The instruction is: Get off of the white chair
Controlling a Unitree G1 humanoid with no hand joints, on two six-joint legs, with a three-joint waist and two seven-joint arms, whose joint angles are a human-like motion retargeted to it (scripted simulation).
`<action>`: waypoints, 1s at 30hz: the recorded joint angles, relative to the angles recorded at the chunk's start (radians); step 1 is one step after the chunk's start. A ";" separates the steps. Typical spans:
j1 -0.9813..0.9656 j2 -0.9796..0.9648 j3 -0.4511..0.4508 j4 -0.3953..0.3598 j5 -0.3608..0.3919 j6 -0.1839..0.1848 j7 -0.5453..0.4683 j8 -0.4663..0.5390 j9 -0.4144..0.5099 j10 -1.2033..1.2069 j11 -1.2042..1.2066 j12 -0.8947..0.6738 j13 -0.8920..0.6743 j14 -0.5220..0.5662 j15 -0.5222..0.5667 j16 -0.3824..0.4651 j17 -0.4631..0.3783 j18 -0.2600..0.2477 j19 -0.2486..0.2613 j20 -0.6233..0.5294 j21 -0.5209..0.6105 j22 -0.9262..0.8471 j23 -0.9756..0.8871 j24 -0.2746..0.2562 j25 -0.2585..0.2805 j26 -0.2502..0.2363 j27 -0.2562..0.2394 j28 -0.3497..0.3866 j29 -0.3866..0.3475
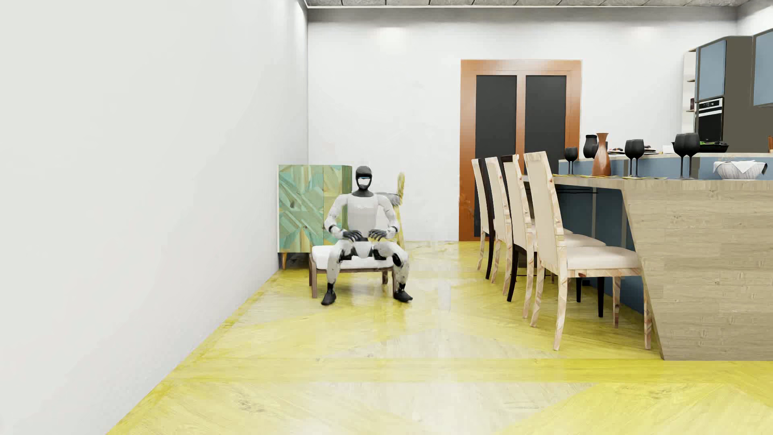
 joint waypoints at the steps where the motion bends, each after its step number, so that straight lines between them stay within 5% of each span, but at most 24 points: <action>1: -0.025 -0.018 -0.002 0.000 0.000 -0.001 -0.007 0.003 0.007 0.009 0.002 0.008 -0.002 -0.013 0.003 0.009 -0.010 0.021 0.015 0.018 -0.014 -0.043 -0.046 0.006 -0.019 -0.009 -0.004 -0.014 0.030; 4: -0.084 -0.066 0.000 0.008 -0.001 0.000 -0.031 -0.004 0.054 0.055 0.003 0.024 0.025 -0.027 0.009 0.057 -0.047 0.009 0.022 0.044 -0.053 -0.212 -0.184 -0.028 -0.010 -0.010 -0.015 -0.047 0.032; 6: -0.078 -0.087 0.003 0.005 -0.003 -0.014 -0.027 0.006 0.110 0.057 0.004 0.038 0.057 -0.027 0.010 0.100 -0.070 0.005 0.032 0.009 -0.059 -0.301 -0.281 -0.050 -0.015 -0.001 0.019 -0.015 -0.032; 9: -0.117 -0.127 -0.010 0.014 0.014 -0.029 -0.048 0.003 0.233 0.062 0.006 0.075 0.089 -0.054 0.001 0.186 -0.135 -0.010 0.036 0.002 -0.039 -0.525 -0.501 -0.085 -0.002 0.035 0.088 0.058 -0.194; 10: -0.161 -0.174 -0.015 0.016 0.014 -0.034 -0.059 0.009 0.257 0.069 0.013 0.094 0.090 -0.057 -0.004 0.209 -0.170 -0.009 0.041 -0.005 -0.037 -0.596 -0.578 -0.100 0.024 0.047 0.061 0.122 -0.193; 12: -0.272 -0.248 0.003 -0.022 -0.003 0.006 -0.097 0.034 0.287 0.066 0.003 0.190 0.142 -0.039 -0.020 0.195 -0.216 0.009 0.049 -0.031 -0.093 -0.714 -0.635 -0.038 0.002 0.054 0.119 0.077 -0.333; 13: -0.318 -0.278 0.008 -0.044 -0.014 0.035 -0.088 0.025 0.287 0.050 -0.019 0.222 0.134 -0.038 -0.021 0.180 -0.281 0.032 0.036 -0.035 -0.096 -0.696 -0.663 -0.019 -0.020 0.059 0.081 0.131 -0.276; 15: -0.292 -0.265 0.014 -0.064 -0.001 0.043 -0.031 -0.022 0.276 -0.019 -0.089 0.174 0.091 -0.048 -0.031 0.163 -0.335 0.109 0.006 -0.004 -0.068 -0.643 -0.653 -0.030 0.015 0.025 0.045 0.108 -0.265; 18: -0.183 -0.166 0.012 -0.074 0.026 0.044 0.013 -0.049 0.203 -0.155 -0.235 0.120 0.033 -0.072 -0.054 0.095 -0.272 0.169 -0.004 -0.022 0.037 -0.459 -0.472 -0.024 0.015 0.046 0.044 0.122 -0.225; 20: -0.082 -0.065 0.009 -0.081 0.033 0.051 0.042 -0.069 0.144 -0.290 -0.372 0.062 -0.010 -0.071 -0.064 0.056 -0.194 0.208 -0.001 -0.098 0.103 -0.256 -0.287 -0.010 0.001 0.082 0.088 0.131 -0.196; 21: -0.025 -0.011 0.002 -0.088 0.033 0.047 0.061 -0.068 0.103 -0.367 -0.448 0.051 -0.023 -0.050 -0.066 0.031 -0.148 0.213 0.000 -0.126 0.128 -0.122 -0.182 -0.008 0.005 0.066 0.035 0.143 -0.127; 22: 0.044 0.048 0.003 -0.084 0.034 0.047 0.086 -0.094 0.070 -0.447 -0.522 0.028 -0.038 -0.057 -0.059 0.008 -0.121 0.225 -0.011 -0.137 0.147 -0.008 -0.083 -0.023 0.019 0.078 0.055 0.160 -0.089; 23: 0.115 0.111 0.009 -0.093 0.021 0.041 0.109 -0.098 0.031 -0.539 -0.603 0.002 -0.044 -0.039 -0.058 -0.012 -0.093 0.235 -0.006 -0.173 0.171 0.117 0.037 -0.055 0.029 0.060 0.023 0.140 -0.026; 25: 0.299 0.271 0.023 -0.081 0.021 0.027 0.183 -0.165 -0.046 -0.725 -0.774 -0.016 -0.049 -0.027 -0.030 -0.064 -0.030 0.249 -0.035 -0.218 0.226 0.341 0.280 -0.051 0.088 0.119 0.011 0.157 0.078; 27: 0.513 0.482 0.028 -0.135 0.019 0.009 0.235 -0.195 -0.118 -0.937 -0.959 -0.003 0.001 0.001 -0.025 -0.086 0.010 0.273 -0.089 -0.230 0.243 0.388 0.439 -0.063 0.115 0.044 0.036 0.129 0.056; 28: 0.579 0.563 0.047 -0.162 0.029 0.034 0.244 -0.217 -0.171 -1.027 -1.034 -0.001 0.048 0.018 -0.003 -0.104 0.000 0.279 -0.098 -0.233 0.195 0.329 0.456 -0.045 0.116 0.000 0.015 0.067 0.032; 29: 0.658 0.632 0.032 -0.213 0.011 0.021 0.227 -0.193 -0.221 -1.139 -1.081 0.009 0.099 0.041 0.019 -0.094 0.011 0.323 -0.107 -0.233 0.156 0.277 0.434 -0.040 0.137 -0.010 0.030 0.033 0.005; 30: 0.762 0.706 0.027 -0.246 0.012 0.029 0.230 -0.196 -0.259 -1.252 -1.101 0.012 0.142 0.063 0.077 -0.104 0.009 0.308 -0.094 -0.240 0.092 0.227 0.403 -0.058 0.170 -0.035 0.009 -0.003 0.038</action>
